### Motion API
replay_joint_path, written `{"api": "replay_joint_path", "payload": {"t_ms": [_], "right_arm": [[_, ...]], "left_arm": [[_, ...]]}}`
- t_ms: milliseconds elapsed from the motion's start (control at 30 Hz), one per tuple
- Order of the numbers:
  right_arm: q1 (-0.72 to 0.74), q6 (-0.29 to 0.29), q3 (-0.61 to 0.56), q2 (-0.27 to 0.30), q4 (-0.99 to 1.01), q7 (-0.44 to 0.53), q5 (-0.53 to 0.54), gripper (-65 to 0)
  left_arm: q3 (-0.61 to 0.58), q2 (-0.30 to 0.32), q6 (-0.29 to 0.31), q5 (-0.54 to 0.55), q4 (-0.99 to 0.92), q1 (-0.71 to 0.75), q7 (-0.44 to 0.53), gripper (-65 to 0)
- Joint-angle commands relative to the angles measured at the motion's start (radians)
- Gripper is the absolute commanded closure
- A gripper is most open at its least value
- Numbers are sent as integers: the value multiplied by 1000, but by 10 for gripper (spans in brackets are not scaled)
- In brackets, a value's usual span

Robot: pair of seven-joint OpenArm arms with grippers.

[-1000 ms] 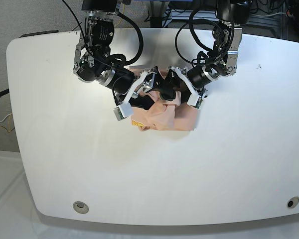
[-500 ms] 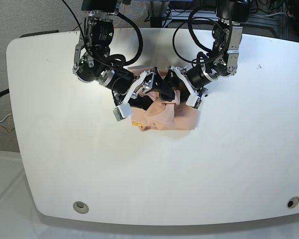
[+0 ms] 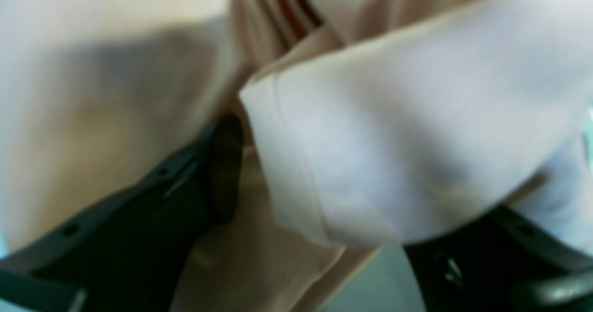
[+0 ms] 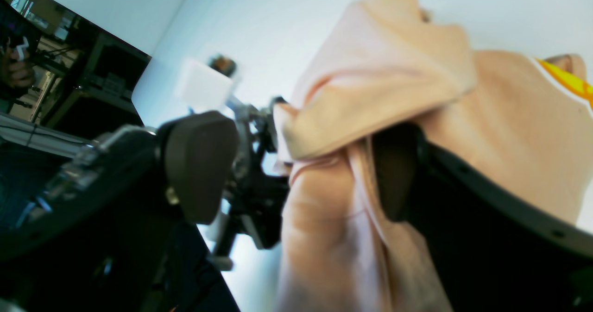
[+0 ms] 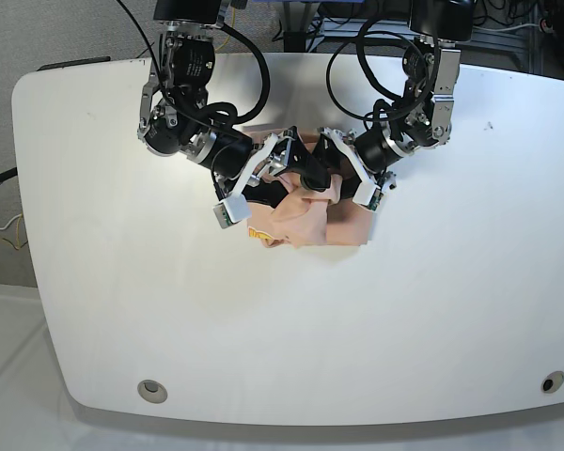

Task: Fold the T-shirt properly
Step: 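Open the left gripper and reposition it on the bundle's side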

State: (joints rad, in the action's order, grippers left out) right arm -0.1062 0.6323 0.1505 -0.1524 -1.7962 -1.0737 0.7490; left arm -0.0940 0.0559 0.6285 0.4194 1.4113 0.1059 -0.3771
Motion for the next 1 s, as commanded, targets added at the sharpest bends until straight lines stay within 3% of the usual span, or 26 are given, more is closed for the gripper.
{"api": "replay_joint_path", "payload": {"t_ms": [0,200,467,633,967], "right_arm": [[13,8,-1,-5,-17,26,30,-460],[12,8,-1,-5,-17,26,30,-460],[13,8,-4,-5,-17,26,30,-460],[15,8,-4,-5,-17,26,30,-460],[36,8,-7,-5,-15,26,8,-460]], "left_arm": [[1,-1,6,20,53,-15,25,-345],[1,2,-45,19,107,-15,23,-346],[7,42,-58,17,155,12,23,-345],[76,49,-106,17,188,44,22,-346],[178,78,-111,17,237,47,-41,-346]]}}
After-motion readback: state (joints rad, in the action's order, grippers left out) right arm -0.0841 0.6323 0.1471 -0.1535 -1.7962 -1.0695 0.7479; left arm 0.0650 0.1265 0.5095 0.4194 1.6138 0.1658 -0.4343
